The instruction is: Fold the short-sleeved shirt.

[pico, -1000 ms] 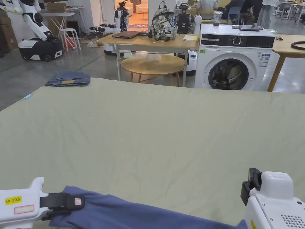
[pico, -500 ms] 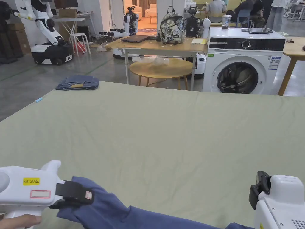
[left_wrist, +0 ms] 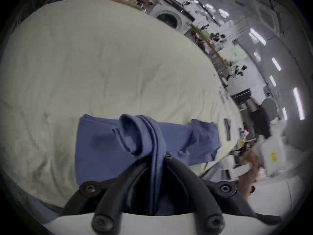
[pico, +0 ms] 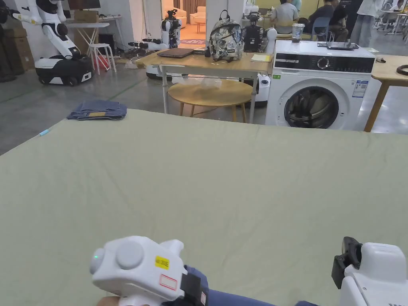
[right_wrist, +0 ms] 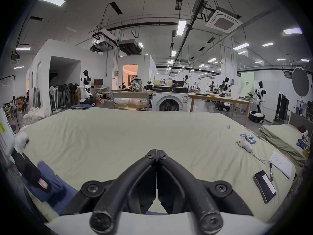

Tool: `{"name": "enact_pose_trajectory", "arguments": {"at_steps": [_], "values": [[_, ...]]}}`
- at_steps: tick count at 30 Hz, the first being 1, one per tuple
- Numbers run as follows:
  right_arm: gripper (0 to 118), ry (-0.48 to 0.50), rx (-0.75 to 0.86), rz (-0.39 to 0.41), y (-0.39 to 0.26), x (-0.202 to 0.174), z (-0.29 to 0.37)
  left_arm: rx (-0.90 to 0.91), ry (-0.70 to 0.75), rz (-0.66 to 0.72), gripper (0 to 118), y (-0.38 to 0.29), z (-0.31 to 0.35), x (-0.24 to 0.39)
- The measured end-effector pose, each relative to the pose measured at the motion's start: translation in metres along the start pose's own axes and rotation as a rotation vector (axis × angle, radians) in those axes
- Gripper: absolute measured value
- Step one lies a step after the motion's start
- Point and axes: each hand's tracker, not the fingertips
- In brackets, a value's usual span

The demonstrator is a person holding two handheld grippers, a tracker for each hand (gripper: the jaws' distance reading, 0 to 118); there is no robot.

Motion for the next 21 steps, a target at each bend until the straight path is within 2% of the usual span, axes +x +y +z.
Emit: {"name": "enact_pose_trajectory", "arguments": {"at_steps": [2,6,8,9,13,21], "values": [[0,-0.007,-0.005,0.003,-0.002,0.003,0.0,-0.045,0.054,-0.013,0,0.0,-0.023,0.004],[0,-0.018,-0.015,-0.003,-0.003,0.006,0.001,-0.064,0.064,0.012,1,-0.004,-0.052,0.011],[0,-0.02,-0.017,-0.004,-0.004,0.007,0.001,-0.069,0.072,0.015,5,-0.006,-0.06,0.014],[0,-0.02,-0.018,-0.004,-0.004,0.007,0.001,-0.069,0.072,0.018,10,-0.006,-0.062,0.013],[0,-0.017,-0.017,-0.002,-0.004,0.006,0.002,-0.062,0.017,0.007,32,-0.007,-0.051,0.019],[0,-0.016,-0.017,-0.003,-0.005,0.009,0.004,0.032,-0.143,-0.018,34,-0.007,0.018,0.022]]}}
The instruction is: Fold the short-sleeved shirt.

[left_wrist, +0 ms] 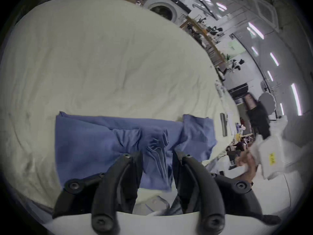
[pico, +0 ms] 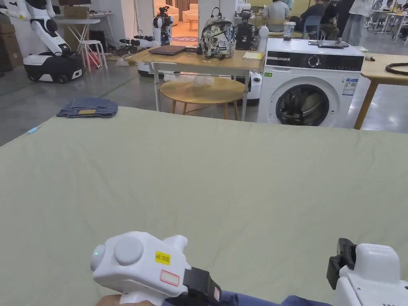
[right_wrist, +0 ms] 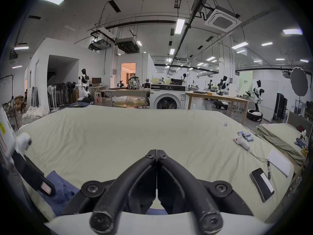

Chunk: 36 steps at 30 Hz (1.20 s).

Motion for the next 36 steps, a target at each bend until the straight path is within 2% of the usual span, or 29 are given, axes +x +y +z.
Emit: {"name": "enact_pose_trajectory", "arguments": {"at_steps": [2,3,5,7,10,15,20,22,27,36], "values": [[0,-0.002,-0.001,-0.002,-0.001,0.001,0.001,0.048,-0.013,-0.012,24,0.0,0.013,-0.002],[0,-0.002,-0.003,-0.006,-0.002,0.002,0.001,0.072,0.003,-0.012,24,0.001,0.019,-0.004],[0,-0.003,-0.006,-0.011,-0.004,0.003,0.002,0.081,0.058,0.001,16,0.001,0.017,-0.01],[0,-0.003,-0.01,-0.015,-0.005,0.004,0.002,0.04,0.125,-0.001,5,-0.001,0.001,-0.012],[0,-0.006,-0.015,-0.016,-0.007,0.005,0.003,-0.037,0.123,0.01,1,-0.008,-0.028,-0.017],[0,-0.011,-0.022,-0.013,-0.011,0.008,0.003,-0.098,0.002,0.03,1,-0.017,-0.082,-0.023],[0,-0.019,-0.03,-0.015,-0.014,0.012,0.004,-0.046,-0.017,0.035,0,-0.021,-0.117,-0.029],[0,-0.023,-0.031,-0.017,-0.014,0.014,0.004,-0.012,-0.058,0.068,0,-0.019,-0.119,-0.032],[0,-0.026,-0.034,-0.018,-0.015,0.015,0.003,-0.006,-0.077,0.045,0,-0.015,-0.131,-0.033],[0,-0.025,-0.033,-0.007,-0.014,0.014,0.004,-0.039,-0.041,-0.006,0,-0.009,-0.105,-0.021]]}}
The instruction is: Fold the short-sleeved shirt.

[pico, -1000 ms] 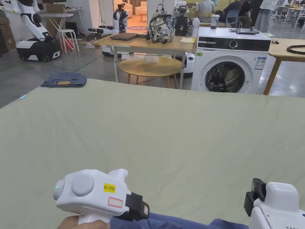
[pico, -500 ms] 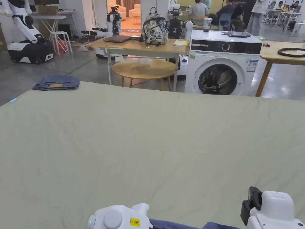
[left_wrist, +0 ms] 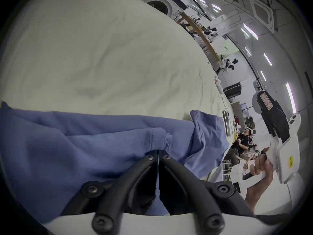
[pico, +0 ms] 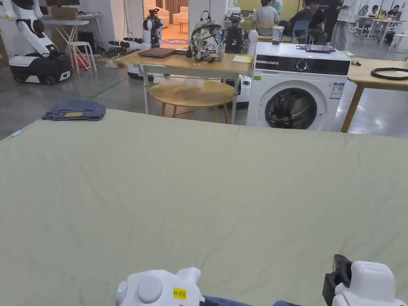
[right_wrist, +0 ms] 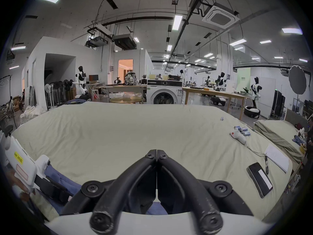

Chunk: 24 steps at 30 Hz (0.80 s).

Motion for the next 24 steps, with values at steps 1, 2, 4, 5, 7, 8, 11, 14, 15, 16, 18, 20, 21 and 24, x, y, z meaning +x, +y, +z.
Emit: {"name": "enact_pose_trajectory", "arguments": {"at_steps": [1,2,4,5,7,8,11,14,15,16,18,20,21,24], "values": [[0,0.0,0.002,0.001,0.0,0.0,0.0,0.008,0.003,-0.005,0,0.001,0.01,0.0],[0,0.0,0.003,0.001,0.001,0.0,0.0,0.021,0.0,-0.009,0,0.003,0.021,-0.002],[0,0.001,0.005,0.001,0.003,0.001,-0.001,0.055,0.003,-0.014,3,0.004,0.045,-0.007],[0,0.001,0.008,0.001,0.003,0.001,-0.001,0.089,0.009,-0.019,6,0.005,0.06,-0.012],[0,0.002,0.012,0.002,0.004,0.001,-0.002,0.143,0.025,-0.008,15,-0.001,0.101,-0.014],[0,0.002,0.012,0.002,0.005,0.001,-0.003,0.168,0.03,0.004,22,-0.002,0.115,-0.021],[0,0.007,0.007,-0.004,0.005,0.0,-0.005,0.191,0.064,0.004,39,-0.003,0.145,-0.046],[0,0.012,-0.001,-0.007,0.003,-0.003,-0.007,0.195,0.113,0.012,48,-0.007,0.157,-0.072],[0,0.014,-0.003,-0.007,0.002,-0.004,-0.008,0.159,0.106,0.026,49,-0.008,0.155,-0.086],[0,0.015,-0.006,-0.008,0.002,-0.005,-0.009,0.115,0.095,0.054,49,-0.011,0.153,-0.091],[0,0.021,-0.011,-0.011,0.0,-0.007,-0.01,0.083,0.063,0.098,49,-0.016,0.144,-0.11],[0,0.024,-0.014,-0.011,0.0,-0.009,-0.01,0.078,0.048,0.136,49,-0.019,0.132,-0.124],[0,0.026,-0.017,-0.01,-0.001,-0.009,-0.01,0.074,-0.013,0.149,49,-0.021,0.123,-0.13],[0,0.028,-0.019,-0.006,-0.001,-0.01,-0.01,0.096,-0.126,0.18,49,-0.031,0.107,-0.133]]}}
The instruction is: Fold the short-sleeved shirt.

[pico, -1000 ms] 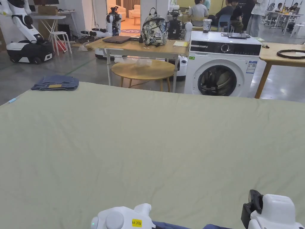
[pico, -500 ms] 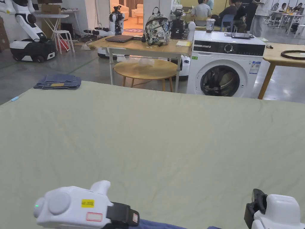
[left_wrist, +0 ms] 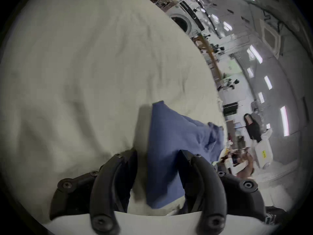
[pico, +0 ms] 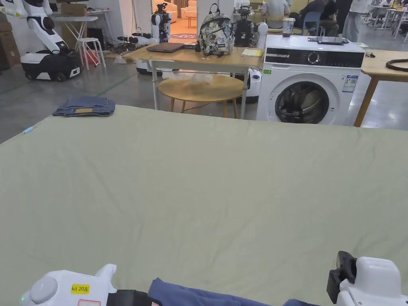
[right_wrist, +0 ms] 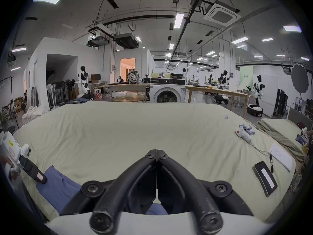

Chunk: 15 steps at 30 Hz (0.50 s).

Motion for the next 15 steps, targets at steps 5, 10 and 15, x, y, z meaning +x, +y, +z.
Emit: {"name": "enact_pose_trajectory", "arguments": {"at_steps": [5,10,15], "values": [[0,-0.005,-0.004,0.001,0.0,0.001,0.001,0.024,-0.189,0.041,49,0.002,-0.02,-0.018],[0,-0.015,-0.003,0.003,0.001,0.004,0.003,0.042,-0.129,0.034,7,0.006,-0.02,-0.017],[0,-0.023,0.012,0.003,0.006,0.006,0.004,0.099,-0.105,-0.037,4,-0.006,0.004,0.015]]}}
